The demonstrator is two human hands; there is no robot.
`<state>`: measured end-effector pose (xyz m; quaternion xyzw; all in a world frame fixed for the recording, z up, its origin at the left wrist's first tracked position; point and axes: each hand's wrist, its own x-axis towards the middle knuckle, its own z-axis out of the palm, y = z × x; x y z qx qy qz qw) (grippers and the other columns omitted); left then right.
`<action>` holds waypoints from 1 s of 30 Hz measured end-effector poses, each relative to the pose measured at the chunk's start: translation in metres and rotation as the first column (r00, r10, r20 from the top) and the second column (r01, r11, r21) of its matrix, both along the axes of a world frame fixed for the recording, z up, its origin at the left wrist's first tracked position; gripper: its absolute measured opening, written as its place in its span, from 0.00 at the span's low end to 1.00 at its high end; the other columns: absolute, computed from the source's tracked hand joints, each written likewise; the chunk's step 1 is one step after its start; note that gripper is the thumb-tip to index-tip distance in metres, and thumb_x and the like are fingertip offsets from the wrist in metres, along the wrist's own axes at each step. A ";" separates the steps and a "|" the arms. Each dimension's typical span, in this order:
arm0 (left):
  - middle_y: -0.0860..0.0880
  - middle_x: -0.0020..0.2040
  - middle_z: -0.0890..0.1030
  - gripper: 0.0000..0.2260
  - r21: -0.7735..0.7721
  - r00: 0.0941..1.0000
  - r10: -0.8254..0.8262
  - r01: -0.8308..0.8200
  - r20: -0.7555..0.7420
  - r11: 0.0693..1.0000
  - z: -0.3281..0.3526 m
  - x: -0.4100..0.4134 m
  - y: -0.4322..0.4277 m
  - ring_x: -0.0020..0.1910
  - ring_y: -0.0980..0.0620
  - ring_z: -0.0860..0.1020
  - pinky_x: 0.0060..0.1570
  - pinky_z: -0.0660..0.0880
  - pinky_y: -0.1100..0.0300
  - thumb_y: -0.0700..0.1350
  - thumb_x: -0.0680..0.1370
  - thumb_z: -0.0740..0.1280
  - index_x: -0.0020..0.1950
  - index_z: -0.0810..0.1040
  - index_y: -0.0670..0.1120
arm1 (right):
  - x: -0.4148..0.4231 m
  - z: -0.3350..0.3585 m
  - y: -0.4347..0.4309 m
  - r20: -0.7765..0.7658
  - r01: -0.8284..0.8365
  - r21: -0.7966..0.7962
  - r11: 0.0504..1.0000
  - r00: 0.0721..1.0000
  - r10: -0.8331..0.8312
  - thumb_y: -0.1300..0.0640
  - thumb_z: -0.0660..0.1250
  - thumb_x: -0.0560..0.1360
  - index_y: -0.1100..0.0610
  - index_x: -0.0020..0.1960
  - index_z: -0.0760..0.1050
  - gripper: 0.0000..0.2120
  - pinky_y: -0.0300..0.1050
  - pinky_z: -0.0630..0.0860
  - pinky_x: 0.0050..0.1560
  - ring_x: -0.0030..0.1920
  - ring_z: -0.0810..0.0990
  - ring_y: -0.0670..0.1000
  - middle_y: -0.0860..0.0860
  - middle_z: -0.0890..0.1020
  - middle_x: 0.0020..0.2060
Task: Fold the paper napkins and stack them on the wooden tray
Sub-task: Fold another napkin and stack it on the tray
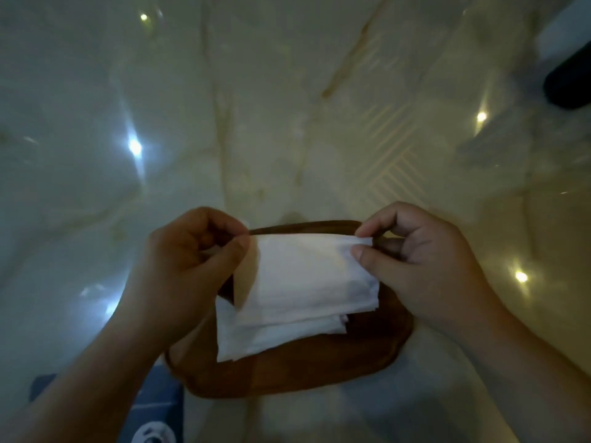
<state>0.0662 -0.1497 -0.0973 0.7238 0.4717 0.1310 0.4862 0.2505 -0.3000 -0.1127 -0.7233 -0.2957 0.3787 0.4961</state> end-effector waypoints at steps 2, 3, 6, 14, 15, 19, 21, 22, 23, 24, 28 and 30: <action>0.57 0.34 0.83 0.05 0.041 0.997 0.020 -0.017 -0.080 0.999 -0.005 -0.020 -0.003 0.30 0.54 0.81 0.35 0.80 0.46 0.44 0.71 0.70 0.39 0.79 0.55 | -0.011 -0.002 0.006 0.066 -0.060 -0.034 0.998 0.996 0.062 0.60 0.72 0.69 0.51 0.41 0.76 0.07 0.43 0.74 0.36 0.34 0.81 0.54 0.54 0.83 0.35; 0.59 0.35 0.83 0.05 0.053 0.995 0.025 -0.020 -0.101 0.998 -0.007 -0.026 -0.004 0.31 0.56 0.80 0.36 0.80 0.46 0.46 0.71 0.70 0.40 0.78 0.56 | -0.015 -0.003 0.007 0.094 -0.083 -0.047 0.995 0.992 0.087 0.61 0.72 0.70 0.50 0.41 0.76 0.08 0.43 0.74 0.34 0.33 0.80 0.55 0.55 0.83 0.32; 0.61 0.37 0.82 0.04 0.051 0.992 0.035 -0.029 -0.119 0.998 -0.013 -0.040 -0.008 0.33 0.59 0.80 0.34 0.80 0.49 0.49 0.72 0.69 0.41 0.77 0.59 | -0.027 -0.005 0.013 0.141 -0.152 -0.095 0.984 0.976 0.164 0.61 0.71 0.71 0.49 0.41 0.75 0.08 0.41 0.72 0.31 0.29 0.77 0.53 0.54 0.81 0.29; 0.61 0.35 0.78 0.06 0.106 0.972 -0.063 0.089 -0.227 0.990 -0.018 -0.041 -0.013 0.40 0.69 0.75 0.28 0.70 0.75 0.49 0.72 0.67 0.38 0.73 0.61 | -0.032 -0.012 0.015 0.289 -0.208 -0.163 0.964 0.925 0.248 0.62 0.71 0.71 0.49 0.41 0.75 0.09 0.29 0.65 0.30 0.27 0.74 0.44 0.42 0.77 0.28; 0.61 0.35 0.77 0.07 0.124 0.971 -0.069 0.099 -0.227 0.987 -0.019 -0.041 -0.013 0.41 0.70 0.75 0.30 0.70 0.77 0.49 0.72 0.67 0.38 0.73 0.61 | -0.031 -0.013 0.014 0.317 -0.215 -0.167 0.962 0.912 0.258 0.62 0.71 0.71 0.50 0.42 0.75 0.08 0.28 0.65 0.30 0.27 0.73 0.44 0.42 0.76 0.28; 0.65 0.35 0.74 0.10 0.203 0.963 -0.103 0.155 -0.248 0.967 -0.022 -0.039 -0.014 0.33 0.66 0.75 0.27 0.68 0.75 0.46 0.72 0.68 0.39 0.72 0.62 | -0.028 -0.012 0.014 0.458 -0.249 -0.186 0.951 0.834 0.308 0.63 0.71 0.70 0.52 0.42 0.76 0.07 0.29 0.66 0.33 0.32 0.74 0.46 0.43 0.73 0.28; 0.63 0.36 0.74 0.07 0.319 0.950 -0.149 0.236 -0.276 0.918 -0.024 -0.040 -0.015 0.30 0.63 0.72 0.30 0.64 0.74 0.43 0.74 0.69 0.42 0.76 0.56 | -0.026 -0.012 0.015 0.553 -0.286 -0.235 0.929 0.746 0.370 0.61 0.70 0.71 0.53 0.42 0.76 0.05 0.30 0.66 0.35 0.33 0.72 0.40 0.40 0.72 0.34; 0.59 0.37 0.76 0.04 0.394 0.936 -0.177 0.292 -0.304 0.872 -0.025 -0.040 -0.014 0.30 0.61 0.72 0.29 0.65 0.72 0.43 0.74 0.68 0.44 0.77 0.52 | -0.025 -0.012 0.014 0.598 -0.294 -0.270 0.917 0.695 0.399 0.60 0.70 0.71 0.53 0.43 0.76 0.04 0.30 0.65 0.35 0.34 0.70 0.39 0.40 0.72 0.37; 0.54 0.39 0.78 0.01 0.458 0.920 -0.194 0.342 -0.340 0.820 -0.025 -0.041 -0.014 0.31 0.56 0.73 0.27 0.66 0.69 0.44 0.74 0.67 0.44 0.77 0.49 | -0.025 -0.012 0.014 0.645 -0.287 -0.297 0.911 0.643 0.413 0.59 0.70 0.71 0.53 0.43 0.75 0.04 0.31 0.65 0.34 0.34 0.69 0.39 0.41 0.73 0.39; 0.50 0.41 0.80 0.03 0.499 0.901 -0.208 0.390 -0.382 0.774 -0.025 -0.041 -0.014 0.33 0.51 0.75 0.27 0.68 0.65 0.45 0.74 0.65 0.45 0.77 0.47 | -0.024 -0.012 0.013 0.673 -0.276 -0.312 0.909 0.611 0.417 0.57 0.70 0.71 0.53 0.44 0.75 0.04 0.33 0.66 0.33 0.34 0.69 0.41 0.44 0.75 0.42; 0.43 0.52 0.79 0.13 0.528 0.827 -0.264 0.529 -0.496 0.664 -0.019 -0.041 -0.013 0.50 0.43 0.75 0.42 0.75 0.50 0.48 0.74 0.64 0.56 0.76 0.44 | -0.024 -0.009 0.011 0.703 -0.309 -0.329 0.892 0.551 0.450 0.50 0.67 0.72 0.55 0.53 0.76 0.13 0.42 0.73 0.47 0.49 0.76 0.49 0.51 0.77 0.52; 0.42 0.59 0.77 0.19 0.485 0.779 -0.291 0.588 -0.556 0.647 -0.007 -0.040 -0.014 0.58 0.42 0.74 0.51 0.75 0.48 0.52 0.75 0.61 0.62 0.72 0.44 | -0.025 -0.004 0.010 0.689 -0.344 -0.380 0.859 0.514 0.511 0.45 0.65 0.73 0.54 0.62 0.73 0.21 0.47 0.71 0.58 0.59 0.74 0.53 0.53 0.75 0.61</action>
